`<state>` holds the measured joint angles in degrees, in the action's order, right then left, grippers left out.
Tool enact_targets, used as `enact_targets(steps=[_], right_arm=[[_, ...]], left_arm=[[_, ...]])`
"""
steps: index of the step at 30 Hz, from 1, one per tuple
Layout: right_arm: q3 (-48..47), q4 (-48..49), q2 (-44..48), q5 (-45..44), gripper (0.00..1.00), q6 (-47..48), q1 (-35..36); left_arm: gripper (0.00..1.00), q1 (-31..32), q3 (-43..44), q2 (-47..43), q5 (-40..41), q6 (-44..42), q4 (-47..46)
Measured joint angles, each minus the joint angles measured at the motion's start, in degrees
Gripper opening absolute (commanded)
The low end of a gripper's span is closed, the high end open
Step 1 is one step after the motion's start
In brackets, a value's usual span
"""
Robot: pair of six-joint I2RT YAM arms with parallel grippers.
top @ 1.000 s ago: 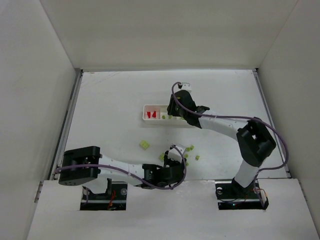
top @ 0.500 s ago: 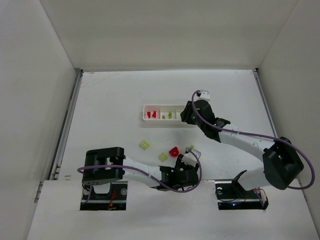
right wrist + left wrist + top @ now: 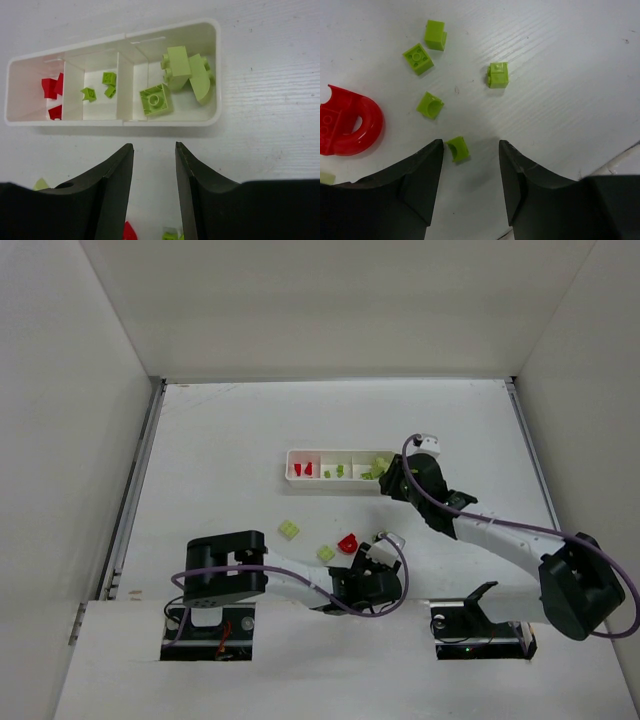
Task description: Sort the legos into containers by color
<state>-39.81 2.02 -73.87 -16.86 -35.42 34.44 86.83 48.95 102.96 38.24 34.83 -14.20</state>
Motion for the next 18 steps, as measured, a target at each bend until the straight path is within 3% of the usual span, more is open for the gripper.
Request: enact_targets(steps=[5,10,13,18], right_arm=[[2.9,0.3,2.9,0.1,0.45,0.0,-0.7],[7.8,0.7,6.8,0.1,0.44,-0.7,-0.8],[10.0,0.5,9.5,-0.4,0.36,-1.7,-1.3],[10.9,-2.1,13.2,-3.9,0.25,-3.9,-1.7]], left_arm=[[0.43,-1.2,0.3,0.2,0.3,-1.3,-0.1],[0.23,-1.4,0.3,0.5,0.7,-1.9,-0.5],[0.16,-1.2,0.4,0.8,0.9,-2.4,-0.9],[0.15,-0.7,-0.3,-0.9,0.6,-3.0,-0.5]])
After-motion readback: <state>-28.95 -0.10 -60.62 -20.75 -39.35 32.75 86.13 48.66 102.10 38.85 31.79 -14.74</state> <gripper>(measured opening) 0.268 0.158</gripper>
